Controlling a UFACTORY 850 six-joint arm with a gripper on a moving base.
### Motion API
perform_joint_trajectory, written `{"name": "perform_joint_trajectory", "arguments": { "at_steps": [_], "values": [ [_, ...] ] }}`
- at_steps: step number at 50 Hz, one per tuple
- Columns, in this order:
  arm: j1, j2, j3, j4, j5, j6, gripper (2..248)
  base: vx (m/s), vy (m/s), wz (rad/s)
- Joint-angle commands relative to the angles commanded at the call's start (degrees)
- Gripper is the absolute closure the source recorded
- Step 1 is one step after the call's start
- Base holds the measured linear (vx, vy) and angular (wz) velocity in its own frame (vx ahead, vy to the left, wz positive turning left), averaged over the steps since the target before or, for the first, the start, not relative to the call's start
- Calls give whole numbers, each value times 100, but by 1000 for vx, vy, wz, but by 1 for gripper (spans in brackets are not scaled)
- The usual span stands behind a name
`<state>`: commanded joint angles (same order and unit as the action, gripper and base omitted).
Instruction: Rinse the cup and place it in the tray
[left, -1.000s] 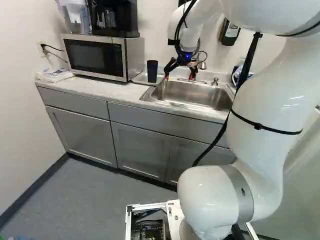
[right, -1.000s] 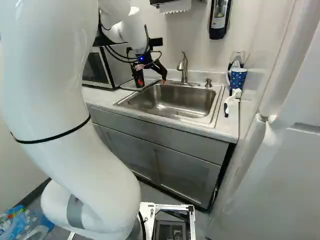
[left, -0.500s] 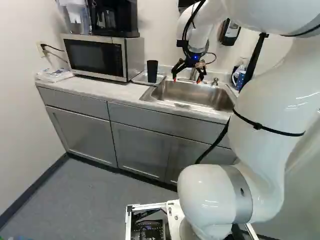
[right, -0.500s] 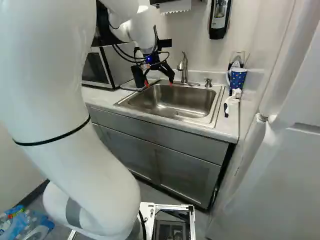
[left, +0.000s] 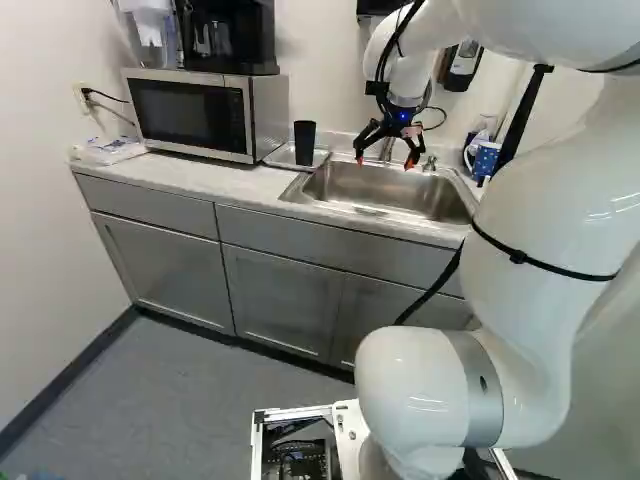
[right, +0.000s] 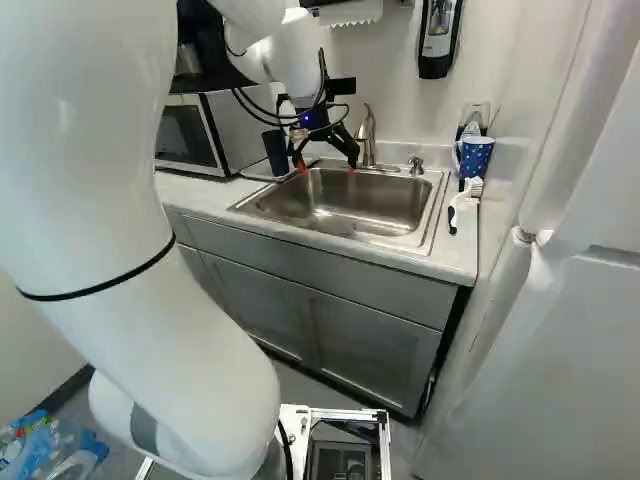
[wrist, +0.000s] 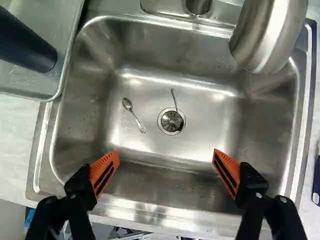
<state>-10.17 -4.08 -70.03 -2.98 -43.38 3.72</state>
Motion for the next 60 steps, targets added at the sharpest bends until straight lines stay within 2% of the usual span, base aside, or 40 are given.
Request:
{"name": "perform_joint_trajectory", "arguments": {
  "at_steps": [60],
  "values": [
    [0, 0, 0, 0, 0, 0, 3, -4, 2, -6]
  ]
}}
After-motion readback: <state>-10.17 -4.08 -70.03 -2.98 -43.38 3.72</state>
